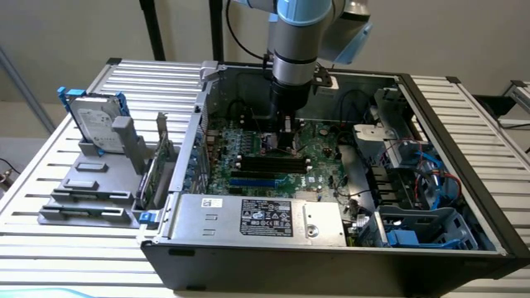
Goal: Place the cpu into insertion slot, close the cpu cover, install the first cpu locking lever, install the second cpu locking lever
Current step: 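Place the cpu into insertion slot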
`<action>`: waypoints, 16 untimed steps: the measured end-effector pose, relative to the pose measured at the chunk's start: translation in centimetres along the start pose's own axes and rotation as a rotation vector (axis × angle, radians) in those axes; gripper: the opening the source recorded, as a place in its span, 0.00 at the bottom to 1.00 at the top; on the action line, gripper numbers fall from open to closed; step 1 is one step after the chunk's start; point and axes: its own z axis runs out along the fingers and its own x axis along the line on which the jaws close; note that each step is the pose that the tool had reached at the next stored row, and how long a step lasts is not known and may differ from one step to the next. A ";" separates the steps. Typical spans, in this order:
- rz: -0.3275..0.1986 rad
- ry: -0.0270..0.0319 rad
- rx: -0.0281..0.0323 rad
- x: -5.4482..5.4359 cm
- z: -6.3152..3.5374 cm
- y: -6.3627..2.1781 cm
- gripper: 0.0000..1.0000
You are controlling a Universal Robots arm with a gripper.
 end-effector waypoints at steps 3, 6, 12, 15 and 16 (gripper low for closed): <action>0.000 -0.0038 0.0000 0.0 0.09 0.00 0.54; 0.000 -0.0055 -0.0001 0.0 0.18 0.00 0.54; 0.000 -0.0071 -0.0001 0.1 0.28 -0.01 0.54; 0.000 -0.0075 -0.0001 0.1 0.31 0.00 0.54; 0.000 -0.0075 -0.0001 0.2 0.32 0.00 0.54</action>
